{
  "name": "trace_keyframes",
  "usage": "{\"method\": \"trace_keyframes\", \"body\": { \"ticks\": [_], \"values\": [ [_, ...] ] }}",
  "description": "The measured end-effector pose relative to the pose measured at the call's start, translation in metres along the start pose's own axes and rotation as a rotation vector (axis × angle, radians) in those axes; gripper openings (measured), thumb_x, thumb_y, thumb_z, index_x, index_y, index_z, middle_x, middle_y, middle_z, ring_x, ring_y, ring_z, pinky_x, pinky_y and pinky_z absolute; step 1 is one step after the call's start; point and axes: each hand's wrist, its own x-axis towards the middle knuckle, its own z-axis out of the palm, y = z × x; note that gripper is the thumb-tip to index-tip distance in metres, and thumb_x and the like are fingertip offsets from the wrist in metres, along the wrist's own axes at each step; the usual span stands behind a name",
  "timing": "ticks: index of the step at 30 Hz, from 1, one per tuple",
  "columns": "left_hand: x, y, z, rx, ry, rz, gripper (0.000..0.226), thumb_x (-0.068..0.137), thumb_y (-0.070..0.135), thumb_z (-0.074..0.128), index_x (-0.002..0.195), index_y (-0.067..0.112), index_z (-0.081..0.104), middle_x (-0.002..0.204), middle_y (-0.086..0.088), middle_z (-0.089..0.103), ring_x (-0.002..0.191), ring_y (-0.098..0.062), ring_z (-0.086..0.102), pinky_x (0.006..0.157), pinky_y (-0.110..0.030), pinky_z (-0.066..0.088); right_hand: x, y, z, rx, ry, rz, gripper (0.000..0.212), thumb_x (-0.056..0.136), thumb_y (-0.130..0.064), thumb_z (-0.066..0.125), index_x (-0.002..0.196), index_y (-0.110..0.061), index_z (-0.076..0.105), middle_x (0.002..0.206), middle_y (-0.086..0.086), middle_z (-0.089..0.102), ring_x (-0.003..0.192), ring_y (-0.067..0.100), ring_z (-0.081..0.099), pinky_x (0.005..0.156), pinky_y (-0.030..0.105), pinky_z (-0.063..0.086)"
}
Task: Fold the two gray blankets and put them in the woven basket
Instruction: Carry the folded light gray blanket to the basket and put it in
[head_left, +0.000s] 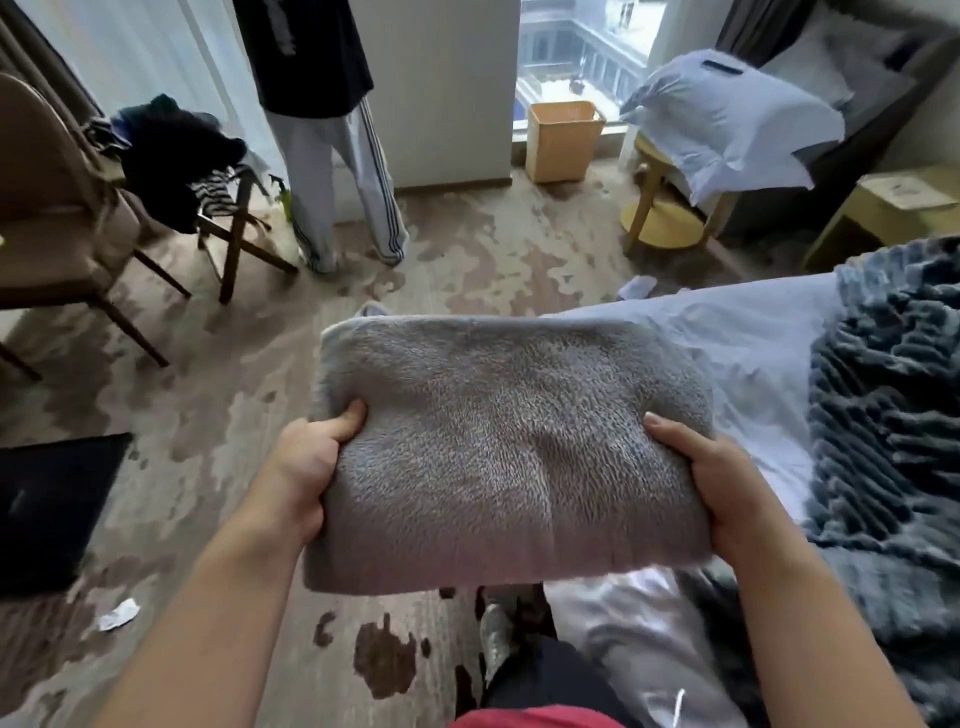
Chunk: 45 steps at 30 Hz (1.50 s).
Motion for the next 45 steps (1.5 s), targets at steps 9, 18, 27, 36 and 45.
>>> {"method": "trace_keyframes", "body": {
  "ticks": [9, 18, 27, 36, 45],
  "values": [
    [0.15, 0.082, 0.051, -0.021, 0.089, -0.047, 0.019, 0.088, 0.02, 0.063, 0.082, 0.003, 0.069, 0.068, -0.009, 0.072, 0.057, -0.017, 0.069, 0.06, -0.027, 0.051, 0.181, -0.077, 0.053, -0.005, -0.144, 0.093, 0.055, 0.057, -0.033, 0.078, 0.105, -0.01, 0.069, 0.097, 0.019, 0.073, 0.084, 0.037, 0.071, 0.072, 0.045, 0.057],
    [0.384, 0.152, 0.129, 0.016, -0.004, -0.127, 0.019, 0.089, 0.019, 0.062, 0.092, 0.0, 0.066, 0.072, -0.012, 0.072, 0.062, -0.021, 0.069, 0.052, -0.026, 0.053, 0.39, -0.126, 0.104, -0.028, -0.021, 0.135, 0.049, 0.062, -0.031, 0.076, 0.104, -0.007, 0.069, 0.097, 0.019, 0.074, 0.086, 0.034, 0.072, 0.072, 0.041, 0.055],
    [0.605, 0.267, 0.272, 0.096, -0.186, -0.102, 0.015, 0.091, 0.016, 0.06, 0.087, 0.002, 0.066, 0.065, -0.005, 0.072, 0.056, -0.014, 0.069, 0.045, -0.02, 0.051, 0.579, -0.225, 0.12, 0.012, 0.242, 0.051, 0.037, 0.077, -0.025, 0.073, 0.109, -0.007, 0.067, 0.098, 0.015, 0.074, 0.086, 0.032, 0.073, 0.07, 0.039, 0.056],
    [0.77, 0.325, 0.391, 0.138, -0.341, -0.176, 0.014, 0.089, 0.017, 0.061, 0.089, 0.004, 0.067, 0.068, -0.004, 0.073, 0.059, -0.015, 0.07, 0.05, -0.021, 0.054, 0.732, -0.287, 0.118, 0.068, 0.373, 0.073, 0.043, 0.068, -0.028, 0.078, 0.104, -0.007, 0.069, 0.098, 0.013, 0.075, 0.087, 0.031, 0.073, 0.07, 0.04, 0.056],
    [0.97, 0.417, 0.519, 0.204, -0.295, -0.157, 0.016, 0.089, 0.019, 0.062, 0.097, 0.006, 0.067, 0.082, -0.009, 0.074, 0.069, -0.018, 0.069, 0.06, -0.027, 0.05, 0.974, -0.378, 0.128, 0.098, 0.325, 0.095, 0.052, 0.066, -0.031, 0.077, 0.111, -0.006, 0.066, 0.099, 0.015, 0.074, 0.088, 0.033, 0.072, 0.073, 0.041, 0.055]
  ]
}}
